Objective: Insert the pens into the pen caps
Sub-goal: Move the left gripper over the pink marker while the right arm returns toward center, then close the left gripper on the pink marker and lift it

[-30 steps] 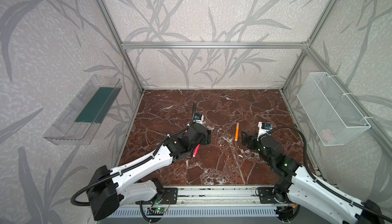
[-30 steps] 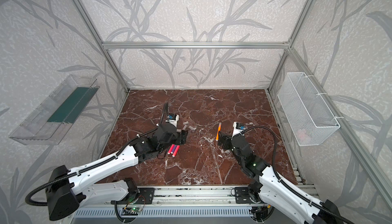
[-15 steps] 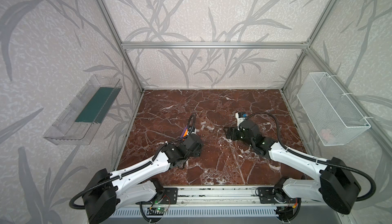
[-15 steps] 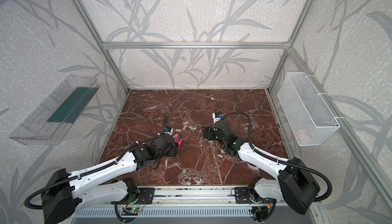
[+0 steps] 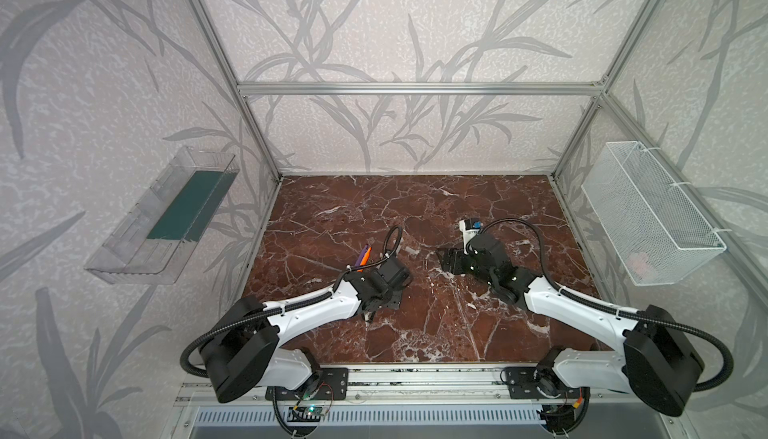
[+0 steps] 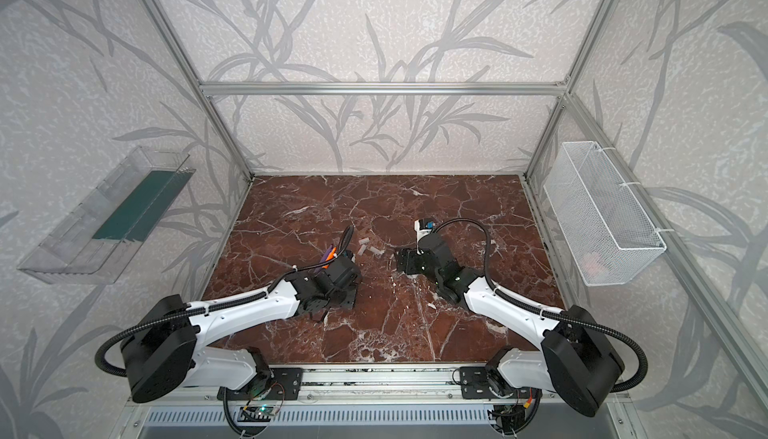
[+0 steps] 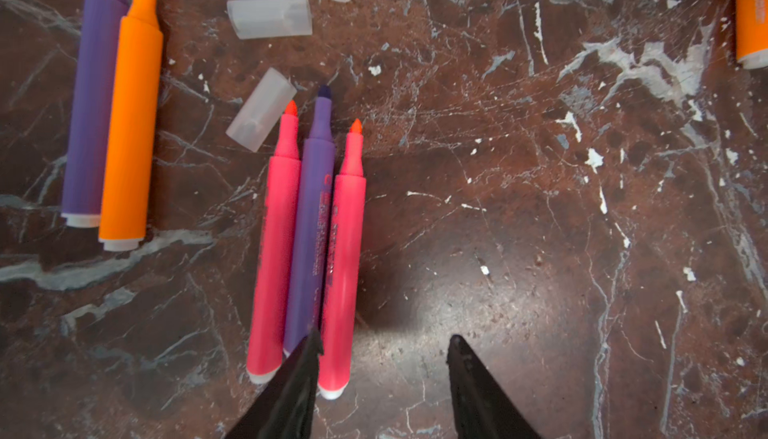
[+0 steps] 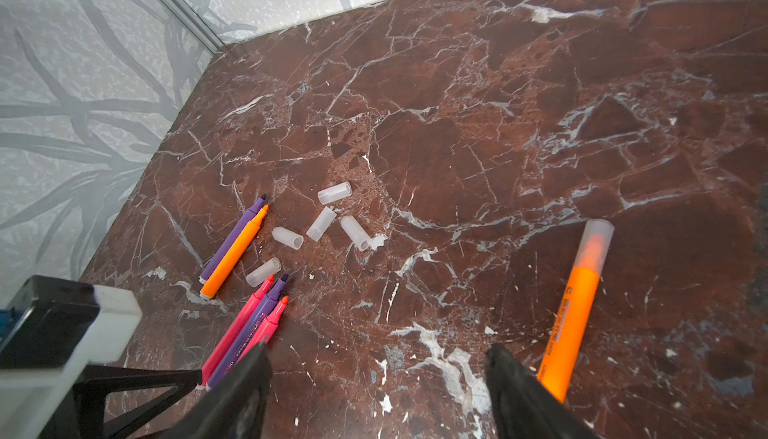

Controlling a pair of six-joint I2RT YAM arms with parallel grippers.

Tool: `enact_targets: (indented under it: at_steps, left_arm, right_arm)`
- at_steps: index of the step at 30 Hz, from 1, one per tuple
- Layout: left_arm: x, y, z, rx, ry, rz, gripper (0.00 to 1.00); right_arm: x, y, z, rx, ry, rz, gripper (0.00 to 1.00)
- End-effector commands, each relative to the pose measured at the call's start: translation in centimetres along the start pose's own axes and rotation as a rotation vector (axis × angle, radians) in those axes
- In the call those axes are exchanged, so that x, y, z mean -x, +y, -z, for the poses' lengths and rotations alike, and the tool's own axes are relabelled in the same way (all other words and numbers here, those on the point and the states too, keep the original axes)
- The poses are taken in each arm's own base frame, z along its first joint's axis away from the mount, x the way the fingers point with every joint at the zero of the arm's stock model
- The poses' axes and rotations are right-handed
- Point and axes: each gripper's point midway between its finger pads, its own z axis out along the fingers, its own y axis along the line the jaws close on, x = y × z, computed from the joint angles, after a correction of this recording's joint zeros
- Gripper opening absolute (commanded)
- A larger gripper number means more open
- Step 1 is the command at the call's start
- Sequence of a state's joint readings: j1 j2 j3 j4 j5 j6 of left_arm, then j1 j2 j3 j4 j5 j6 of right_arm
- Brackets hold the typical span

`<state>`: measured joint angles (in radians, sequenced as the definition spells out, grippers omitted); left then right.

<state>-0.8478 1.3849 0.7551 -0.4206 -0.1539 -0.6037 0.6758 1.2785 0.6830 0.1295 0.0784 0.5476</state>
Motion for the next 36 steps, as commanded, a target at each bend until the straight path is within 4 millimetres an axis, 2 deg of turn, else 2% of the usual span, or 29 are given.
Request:
enact_targets:
  at_steps: [1,4,14,19,25,36]
  left_arm:
    - [0.1,0.2,-0.5,0.034,0.034,0.003,0.52]
    - [0.2,0.7,-1.3,0.084,0.046,-0.005,0.51]
    - [0.5,0.7,-3.7,0.147,0.104,-0.029,0.51]
    - [0.4,0.2,-4.2,0.129,0.114,-0.039,0.5]
    - [0.3,-0.7,-4.6,0.08,0.13,-0.041,0.39]
    - [0.3,0.2,-5.9,0.091,0.167,-0.006,0.41]
  right_arm:
    - [0.8,0.3,0.4,0.007,-0.034,0.008,0.8]
    - [0.8,0.4,0.3,0.012,-0.033,0.007,0.8]
    - [1.1,0.0,0.6,-0.005,-0.059,0.012,0.8]
    - [1.2,-0.3,0.7,-0.014,-0.07,0.014,0.8]
    - [1.1,-0.1,0.5,-0.008,-0.062,0.011,0.8]
    - [1.0,-0.1,0.5,-0.007,-0.058,0.011,0.8]
